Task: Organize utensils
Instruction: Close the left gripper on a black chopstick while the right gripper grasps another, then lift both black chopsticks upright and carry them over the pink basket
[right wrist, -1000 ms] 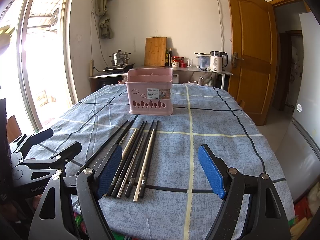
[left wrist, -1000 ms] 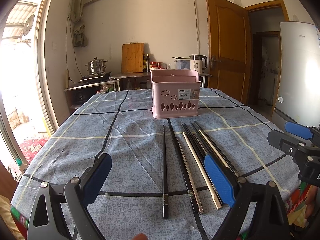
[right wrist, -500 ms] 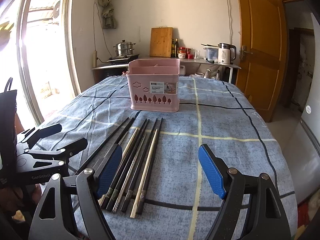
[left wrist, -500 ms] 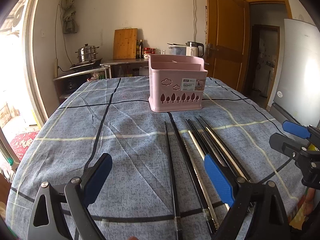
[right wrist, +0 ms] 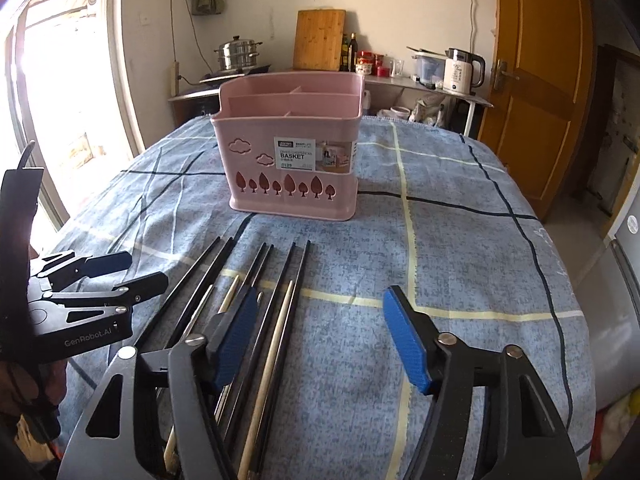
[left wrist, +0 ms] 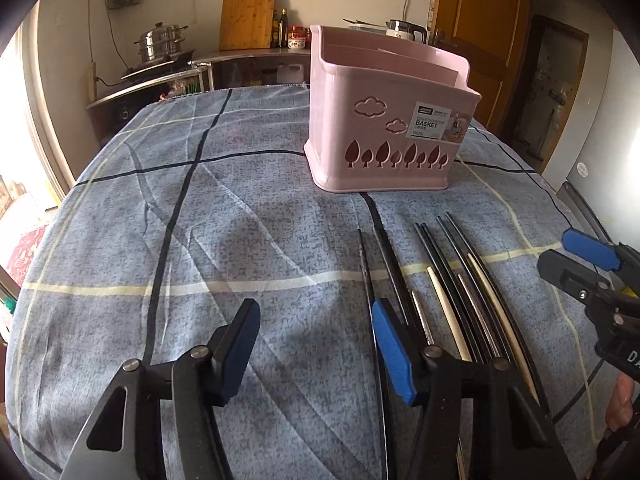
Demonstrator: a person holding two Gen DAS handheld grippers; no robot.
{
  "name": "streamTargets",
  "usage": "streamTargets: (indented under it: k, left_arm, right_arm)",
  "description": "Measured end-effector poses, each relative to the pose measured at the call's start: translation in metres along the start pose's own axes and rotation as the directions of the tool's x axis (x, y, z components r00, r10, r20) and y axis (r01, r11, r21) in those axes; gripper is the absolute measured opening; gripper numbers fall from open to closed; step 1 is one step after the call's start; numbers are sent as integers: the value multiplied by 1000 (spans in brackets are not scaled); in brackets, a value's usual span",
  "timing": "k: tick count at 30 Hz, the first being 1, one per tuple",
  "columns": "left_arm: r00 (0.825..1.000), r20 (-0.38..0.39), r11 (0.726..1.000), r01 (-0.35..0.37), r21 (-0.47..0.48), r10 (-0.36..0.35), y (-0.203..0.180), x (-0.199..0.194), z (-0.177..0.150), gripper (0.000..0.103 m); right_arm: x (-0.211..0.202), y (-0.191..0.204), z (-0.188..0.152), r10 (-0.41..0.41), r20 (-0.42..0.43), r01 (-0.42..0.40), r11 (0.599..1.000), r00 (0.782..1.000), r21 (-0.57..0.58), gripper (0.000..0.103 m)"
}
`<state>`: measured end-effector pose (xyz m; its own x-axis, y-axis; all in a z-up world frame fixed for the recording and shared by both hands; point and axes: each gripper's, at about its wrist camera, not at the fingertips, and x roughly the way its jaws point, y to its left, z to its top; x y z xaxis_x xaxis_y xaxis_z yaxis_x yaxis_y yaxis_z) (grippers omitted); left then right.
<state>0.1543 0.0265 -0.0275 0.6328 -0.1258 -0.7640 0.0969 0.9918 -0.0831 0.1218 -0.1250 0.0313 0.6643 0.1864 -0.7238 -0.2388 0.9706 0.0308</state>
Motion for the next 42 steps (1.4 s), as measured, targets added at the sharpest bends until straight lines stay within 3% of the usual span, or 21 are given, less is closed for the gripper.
streamTargets:
  k: [8,17,21,24,27,31,42]
  left_arm:
    - [998,-45,999,52,4,-51,-7,24,18,52]
    - [997,-75,998,26,63,-21,-17,38,30,43]
    - [996,-87,996,-15,90,23,-24,42,34,37]
    - [995,-98,994,-27,102,37,-30,44,38,22]
    - [993,-108,993,-36,109,48,-31,45,41,6]
    - [993,-122,998,5,63,3,-24,42,46,6]
    - [997,-55,997,56,49,-53,-18,-6,68,5]
  right_arm:
    - [50,-7,15,66,-123,-59,996,990,63,29]
    - [73,-2,22,75,-169,-67,996,983,55,20]
    - [77,2,28,58,-188,-51,998,980,41,14]
    - [78,3,30,59,-207,-50,998,977,46,7]
    - [76,1,31,78,-216,-66,996,973,60,6]
    - [68,-4,35,99,-201,-85,994,975,75,6]
    - [24,-12,57,143,-121,-131,986,982,99,6]
